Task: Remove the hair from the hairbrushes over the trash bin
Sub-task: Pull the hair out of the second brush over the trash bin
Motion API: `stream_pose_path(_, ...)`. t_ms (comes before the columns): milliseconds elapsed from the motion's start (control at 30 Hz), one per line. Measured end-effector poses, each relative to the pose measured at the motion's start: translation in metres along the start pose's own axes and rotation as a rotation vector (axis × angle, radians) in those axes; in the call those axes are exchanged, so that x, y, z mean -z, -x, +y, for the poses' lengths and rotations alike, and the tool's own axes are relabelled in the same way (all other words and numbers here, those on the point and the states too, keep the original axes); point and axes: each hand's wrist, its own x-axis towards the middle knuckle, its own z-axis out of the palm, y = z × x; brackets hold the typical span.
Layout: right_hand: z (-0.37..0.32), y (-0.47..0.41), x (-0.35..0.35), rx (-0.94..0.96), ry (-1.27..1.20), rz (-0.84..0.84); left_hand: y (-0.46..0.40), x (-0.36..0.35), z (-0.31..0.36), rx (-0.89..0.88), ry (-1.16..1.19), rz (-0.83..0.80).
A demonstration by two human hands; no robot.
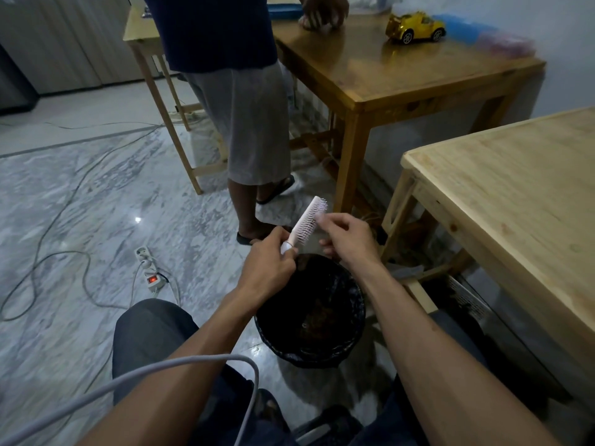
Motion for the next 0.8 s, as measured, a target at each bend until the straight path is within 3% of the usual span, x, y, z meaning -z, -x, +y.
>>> stream_pose_path(133, 0.000, 0.000, -0.004, -0.013, -0.009, 0.061, 0.006, -0.006, 0.002, -0.031, -0.014, 0.032)
stream_pose_path(300, 0.016, -0.001, -0.001, -0.067, 0.107, 0.085, -0.005, 0.003, -0.001, 0.123, 0.124, 0.045)
stream_pose_path(433, 0.020, 0.002, 0.010, -0.128, 0.167, 0.077, -0.008, 0.009, -0.003, 0.117, 0.136, 0.004)
stream_pose_path(533, 0.015, 0.003, 0.007, -0.165, 0.087, 0.082, -0.005, 0.009, -0.002, 0.083, 0.109, 0.008)
stream_pose_path(667, 0.009, 0.006, 0.005, -0.080, 0.058, -0.004, -0.001, 0.006, -0.002, 0.012, 0.005, 0.022)
stream_pose_path(800, 0.006, 0.000, 0.001, -0.002, -0.162, -0.016, 0.004, 0.003, 0.001, -0.096, -0.101, 0.071)
